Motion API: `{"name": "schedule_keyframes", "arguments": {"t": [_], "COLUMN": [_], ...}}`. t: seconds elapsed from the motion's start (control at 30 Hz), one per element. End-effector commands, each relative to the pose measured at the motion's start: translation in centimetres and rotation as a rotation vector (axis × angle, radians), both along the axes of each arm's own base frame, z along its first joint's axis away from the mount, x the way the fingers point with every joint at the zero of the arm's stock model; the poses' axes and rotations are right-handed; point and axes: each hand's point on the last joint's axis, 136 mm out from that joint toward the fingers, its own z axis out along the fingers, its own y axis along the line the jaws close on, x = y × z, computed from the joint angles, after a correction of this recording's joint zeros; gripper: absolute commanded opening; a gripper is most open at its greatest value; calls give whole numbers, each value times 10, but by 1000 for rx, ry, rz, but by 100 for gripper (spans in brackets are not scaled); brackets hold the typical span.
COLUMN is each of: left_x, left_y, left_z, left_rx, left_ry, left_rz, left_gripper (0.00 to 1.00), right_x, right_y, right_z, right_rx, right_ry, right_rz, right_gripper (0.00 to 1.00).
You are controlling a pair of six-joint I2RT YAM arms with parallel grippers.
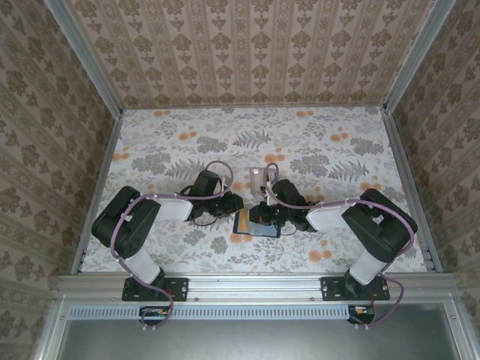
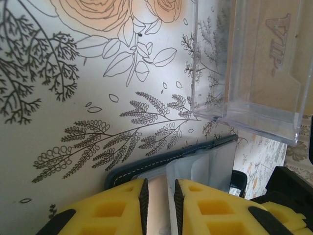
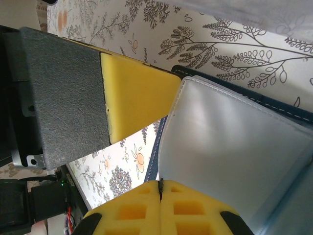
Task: Put the credit cards into the card holder
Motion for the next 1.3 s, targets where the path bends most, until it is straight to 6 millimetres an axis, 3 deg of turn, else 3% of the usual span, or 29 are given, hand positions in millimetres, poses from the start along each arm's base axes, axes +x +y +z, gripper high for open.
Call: {"name": "schedule_keyframes", "arguments": {"t": [0.0, 0.37, 0.53, 0.63, 0.8, 1.27], "left_x": [2, 0, -1, -2, -2, -2], "left_y": [-7, -10, -9, -8, -8, -6], "left_z": [4, -4, -5, -6, -8, -10], "left_rx": [-16, -7, 1, 6, 8, 13], "left_ry": [5, 18, 10, 5, 10, 12], "left_rz": [-7, -19, -28, -30, -32, -28], "left_gripper": [25, 17, 0, 0, 0, 0], "right_x": [-1, -1, -1, 0, 0, -1], "right_y": [0, -1, -3, -9, -19, -20], "right_z": [8, 8, 7, 8, 7, 2], "right_rx": [28, 28, 15, -7, -39, -51], "right_ry": [-9, -11, -8, -17, -29, -3], "right_rz": [2, 1, -10, -36, -73, -75], "right_gripper": [1, 0, 2, 8, 9, 11]}}
